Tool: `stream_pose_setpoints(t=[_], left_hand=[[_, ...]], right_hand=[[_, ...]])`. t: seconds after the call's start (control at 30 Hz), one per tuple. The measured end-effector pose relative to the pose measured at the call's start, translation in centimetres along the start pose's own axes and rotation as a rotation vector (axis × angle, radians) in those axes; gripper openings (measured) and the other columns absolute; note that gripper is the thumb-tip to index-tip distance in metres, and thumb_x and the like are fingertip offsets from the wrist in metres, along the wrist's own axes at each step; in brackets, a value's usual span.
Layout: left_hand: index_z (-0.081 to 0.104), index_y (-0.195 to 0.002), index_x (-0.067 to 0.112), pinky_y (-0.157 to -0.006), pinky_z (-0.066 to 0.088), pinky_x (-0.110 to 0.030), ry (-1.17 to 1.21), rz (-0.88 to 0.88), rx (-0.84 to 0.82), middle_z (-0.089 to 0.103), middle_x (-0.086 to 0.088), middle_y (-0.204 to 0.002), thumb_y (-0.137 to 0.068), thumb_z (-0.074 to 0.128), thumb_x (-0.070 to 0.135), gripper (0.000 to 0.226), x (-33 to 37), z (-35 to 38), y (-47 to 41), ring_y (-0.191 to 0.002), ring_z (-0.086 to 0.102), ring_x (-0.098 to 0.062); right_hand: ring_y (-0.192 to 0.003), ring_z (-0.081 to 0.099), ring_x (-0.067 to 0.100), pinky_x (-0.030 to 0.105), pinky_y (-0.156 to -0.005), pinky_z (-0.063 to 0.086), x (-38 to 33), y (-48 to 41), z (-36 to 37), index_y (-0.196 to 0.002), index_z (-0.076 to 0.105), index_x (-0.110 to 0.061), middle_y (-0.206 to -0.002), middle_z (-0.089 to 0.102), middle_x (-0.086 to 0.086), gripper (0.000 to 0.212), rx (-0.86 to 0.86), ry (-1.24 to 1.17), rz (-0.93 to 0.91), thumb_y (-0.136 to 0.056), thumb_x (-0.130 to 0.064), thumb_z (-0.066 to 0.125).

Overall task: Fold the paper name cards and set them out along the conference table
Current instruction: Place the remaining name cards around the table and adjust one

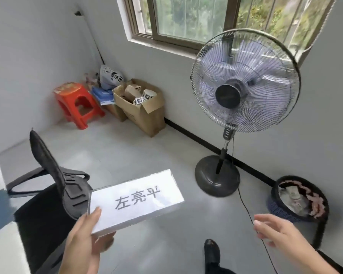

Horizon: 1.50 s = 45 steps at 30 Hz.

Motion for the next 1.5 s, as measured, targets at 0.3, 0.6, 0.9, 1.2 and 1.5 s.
stream_pose_setpoints(t=[0.3, 0.6, 0.9, 1.2, 1.5], left_hand=[[0.059, -0.124, 0.007, -0.089, 0.05, -0.048, 0.223, 0.104, 0.452, 0.068, -0.014, -0.119, -0.094, 0.05, 0.025, 0.036, 4.7, 1.0, -7.1, -0.105, 0.063, -0.037], [0.048, -0.139, 0.013, -0.079, 0.056, -0.04, 0.509, 0.179, 0.746, 0.056, -0.007, -0.136, -0.071, 0.071, 0.051, 0.081, 8.8, -3.1, -18.9, -0.113, 0.061, -0.027], [0.054, -0.132, 0.018, -0.099, 0.044, -0.047, 0.462, 0.258, 0.818, 0.063, -0.01, -0.129, -0.095, 0.05, 0.031, 0.04, 19.0, -7.4, -33.2, -0.116, 0.06, -0.028], [0.054, -0.131, 0.021, -0.1, 0.044, -0.049, 0.548, 0.238, 1.111, 0.063, -0.01, -0.124, -0.091, 0.054, 0.04, 0.044, 21.5, -14.6, -39.4, -0.117, 0.058, -0.029], [0.052, -0.126, 0.003, -0.066, 0.06, -0.035, 0.858, 0.174, 1.632, 0.054, -0.016, -0.135, -0.075, 0.071, 0.031, 0.061, 23.9, -16.8, -43.7, -0.119, 0.052, -0.04]], right_hand=[[-0.072, 0.072, 0.005, 0.024, -0.065, 0.051, -18.8, -19.1, 4.7, -0.108, 0.066, -0.025, -0.087, 0.076, -0.001, 0.023, -0.342, 0.328, -0.202, -0.085, -0.025, 0.069], [-0.076, 0.073, 0.007, 0.036, -0.079, 0.056, -32.0, -31.9, 17.5, -0.113, 0.061, -0.03, -0.076, 0.076, -0.007, 0.031, -0.504, 0.466, -0.264, -0.083, -0.029, 0.07], [-0.072, 0.073, 0.007, 0.029, -0.067, 0.05, -48.6, -39.7, 33.5, -0.114, 0.06, -0.024, -0.079, 0.078, -0.007, 0.029, -0.641, 0.524, -0.356, -0.086, -0.024, 0.067], [-0.074, 0.073, 0.012, 0.031, -0.065, 0.053, -61.5, -45.3, 55.7, -0.105, 0.062, -0.029, -0.084, 0.078, -0.002, 0.019, -0.961, 0.687, -0.503, -0.09, -0.019, 0.063], [-0.072, 0.072, 0.009, 0.032, -0.066, 0.054, -72.3, -47.0, 78.8, -0.109, 0.064, -0.022, -0.087, 0.076, 0.002, 0.021, -1.324, 0.963, -0.618, -0.088, -0.02, 0.065]])
Point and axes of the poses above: each hand's wrist, its own y-axis away from the middle knuckle, its own z-axis out of the palm, x = y × z, the point moved 2 cm from there along -y, towards the middle knuckle
